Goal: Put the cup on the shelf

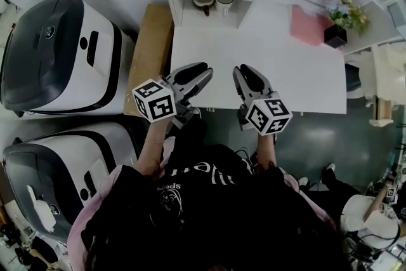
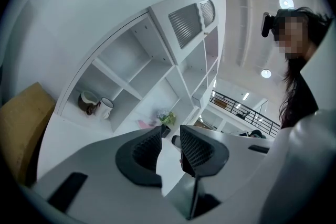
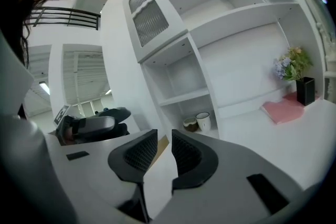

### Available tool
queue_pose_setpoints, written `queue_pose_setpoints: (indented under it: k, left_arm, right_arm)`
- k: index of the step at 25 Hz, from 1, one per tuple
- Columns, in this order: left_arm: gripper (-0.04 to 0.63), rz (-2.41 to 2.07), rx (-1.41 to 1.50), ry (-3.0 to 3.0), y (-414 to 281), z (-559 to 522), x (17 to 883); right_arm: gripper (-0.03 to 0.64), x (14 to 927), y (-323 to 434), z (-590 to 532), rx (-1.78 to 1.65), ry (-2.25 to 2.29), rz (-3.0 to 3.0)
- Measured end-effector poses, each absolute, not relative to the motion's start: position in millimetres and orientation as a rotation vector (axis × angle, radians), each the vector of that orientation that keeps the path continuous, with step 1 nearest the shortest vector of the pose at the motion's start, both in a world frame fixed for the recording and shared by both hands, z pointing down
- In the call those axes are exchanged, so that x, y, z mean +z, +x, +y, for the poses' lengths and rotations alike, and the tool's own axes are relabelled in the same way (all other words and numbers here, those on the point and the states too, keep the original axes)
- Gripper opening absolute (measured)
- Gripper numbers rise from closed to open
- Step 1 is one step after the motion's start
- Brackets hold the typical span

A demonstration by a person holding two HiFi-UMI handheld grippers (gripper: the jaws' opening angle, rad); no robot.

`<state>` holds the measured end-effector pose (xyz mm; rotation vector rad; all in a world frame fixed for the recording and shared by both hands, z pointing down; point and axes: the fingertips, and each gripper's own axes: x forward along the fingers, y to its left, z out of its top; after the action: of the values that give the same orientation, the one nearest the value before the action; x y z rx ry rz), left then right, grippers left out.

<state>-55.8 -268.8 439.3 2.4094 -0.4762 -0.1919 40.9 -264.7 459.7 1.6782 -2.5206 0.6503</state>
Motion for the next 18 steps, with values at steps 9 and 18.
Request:
queue_pose_setpoints:
  k: [9, 18]
  left_arm:
    - [0.12, -0.546, -0.235, 2.429, -30.8, -173.0, 422.1]
    - [0.12, -0.583, -0.261, 2.418, -2.9, -60.9, 419.2]
  right_arm:
    - [0.084, 437.5, 49.9, -159.1, 0.618, 1.556, -2.629]
    - [0.078, 426.8, 50.6, -46.4, 0.667, 1.402, -2.752]
